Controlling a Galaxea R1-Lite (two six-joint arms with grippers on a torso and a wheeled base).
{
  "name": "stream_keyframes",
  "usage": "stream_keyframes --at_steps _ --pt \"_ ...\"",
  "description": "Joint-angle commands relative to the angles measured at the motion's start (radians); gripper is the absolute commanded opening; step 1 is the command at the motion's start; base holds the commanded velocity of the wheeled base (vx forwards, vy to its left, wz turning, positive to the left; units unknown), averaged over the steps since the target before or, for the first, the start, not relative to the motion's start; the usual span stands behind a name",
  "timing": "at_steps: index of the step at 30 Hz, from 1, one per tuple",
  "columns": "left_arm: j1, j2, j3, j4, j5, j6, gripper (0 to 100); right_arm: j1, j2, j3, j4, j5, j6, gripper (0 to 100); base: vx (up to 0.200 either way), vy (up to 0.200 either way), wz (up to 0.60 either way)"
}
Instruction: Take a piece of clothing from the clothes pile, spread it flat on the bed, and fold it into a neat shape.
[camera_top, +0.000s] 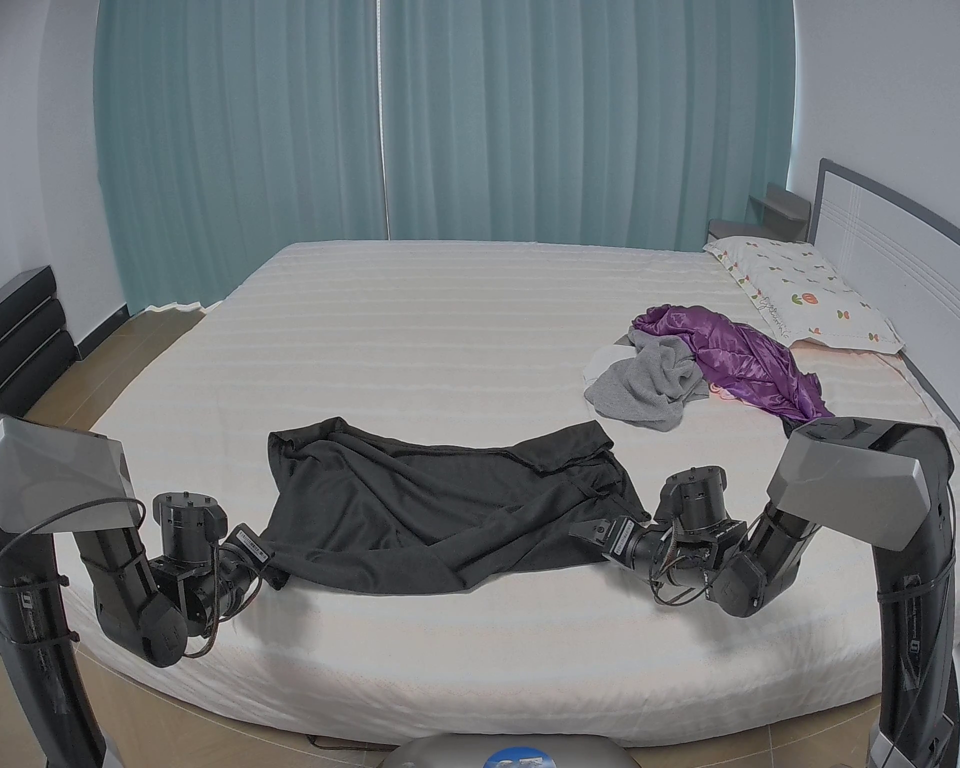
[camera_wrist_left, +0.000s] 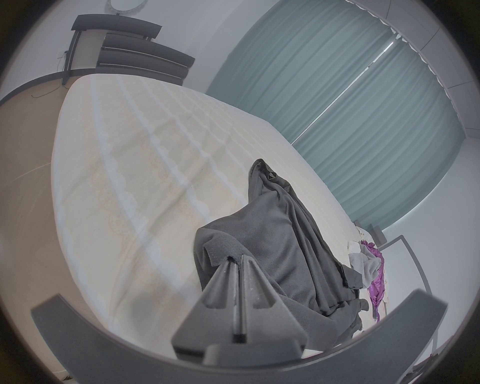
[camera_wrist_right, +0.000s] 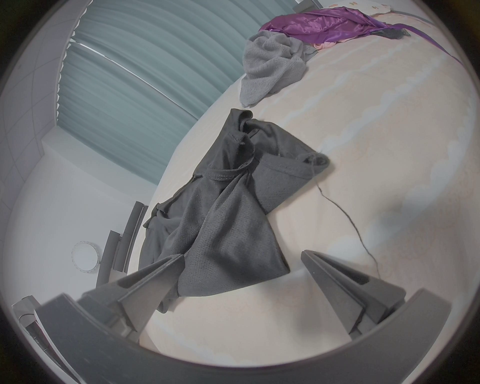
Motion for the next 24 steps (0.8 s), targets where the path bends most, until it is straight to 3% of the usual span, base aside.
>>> stream_keyframes --at_steps 1,6,7,14,24 --pt "0.000 0.002 -0.003 -0.001 0.000 0.000 0 0.010 0.016 -0.053 0.034 0.000 0.000 100 0.000 0.000 0.00" --pt "0.000 0.002 -0.003 -0.001 0.000 0.000 0 0.010 0.026 -0.080 0.051 -0.004 0.000 100 0.000 0.000 0.00" --pt "0.000 0.002 -0.003 -0.001 0.000 0.000 0 0.010 0.026 -0.080 0.053 -0.004 0.000 0 0.000 0.000 0.00" --pt "-0.001 -0.004 0.003 -0.001 0.000 0.003 0 0.011 -0.009 -0.051 0.042 -0.041 -0.003 0 0.000 0.000 0.00" --pt "-0.011 -0.095 0.035 0.010 0.002 0.032 0 -0.013 -0.231 0.197 -0.041 -0.017 0.004 0 0.000 0.000 0.00"
